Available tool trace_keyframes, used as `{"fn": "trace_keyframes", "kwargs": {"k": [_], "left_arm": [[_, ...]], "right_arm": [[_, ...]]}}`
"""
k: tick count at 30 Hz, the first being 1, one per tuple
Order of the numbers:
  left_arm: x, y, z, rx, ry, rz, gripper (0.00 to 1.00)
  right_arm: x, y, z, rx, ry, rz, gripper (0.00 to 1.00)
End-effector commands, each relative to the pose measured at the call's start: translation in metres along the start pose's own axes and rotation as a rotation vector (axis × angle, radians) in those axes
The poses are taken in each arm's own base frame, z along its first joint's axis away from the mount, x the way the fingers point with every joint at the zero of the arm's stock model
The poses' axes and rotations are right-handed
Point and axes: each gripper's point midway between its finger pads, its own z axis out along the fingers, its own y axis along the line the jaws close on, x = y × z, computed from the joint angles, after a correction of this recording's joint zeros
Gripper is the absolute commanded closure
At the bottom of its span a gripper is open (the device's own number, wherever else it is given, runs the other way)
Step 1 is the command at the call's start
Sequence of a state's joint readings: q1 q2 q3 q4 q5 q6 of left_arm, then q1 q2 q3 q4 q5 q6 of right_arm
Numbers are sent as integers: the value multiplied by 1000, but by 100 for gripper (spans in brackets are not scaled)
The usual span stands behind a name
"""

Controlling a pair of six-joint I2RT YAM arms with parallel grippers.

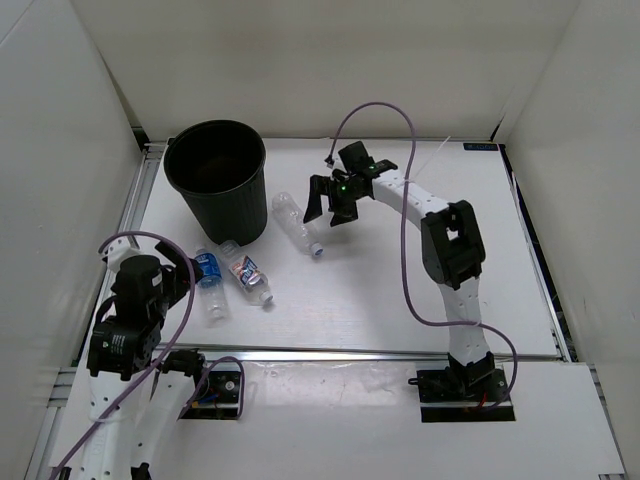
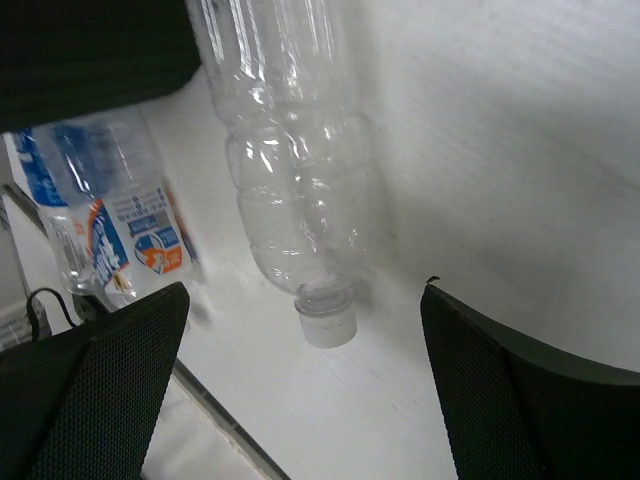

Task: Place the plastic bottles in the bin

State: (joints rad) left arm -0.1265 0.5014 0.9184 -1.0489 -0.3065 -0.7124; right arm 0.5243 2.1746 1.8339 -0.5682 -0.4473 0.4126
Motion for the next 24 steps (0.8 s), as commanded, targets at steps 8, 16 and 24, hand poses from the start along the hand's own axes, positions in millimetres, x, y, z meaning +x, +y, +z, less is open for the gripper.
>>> {"fn": "trace_keyframes", "kwargs": {"k": [8, 16, 24], "left_arm": [[13, 12, -10, -39, 49, -18, 0], [13, 15, -18, -53, 99, 68, 0], [18, 15, -24, -53, 146, 104, 0]], "right_arm": [[-12, 35, 33, -113, 7, -118, 0], [-13, 31, 79, -89, 21, -82, 0], [-1, 12, 96, -52, 50, -59, 10]]}}
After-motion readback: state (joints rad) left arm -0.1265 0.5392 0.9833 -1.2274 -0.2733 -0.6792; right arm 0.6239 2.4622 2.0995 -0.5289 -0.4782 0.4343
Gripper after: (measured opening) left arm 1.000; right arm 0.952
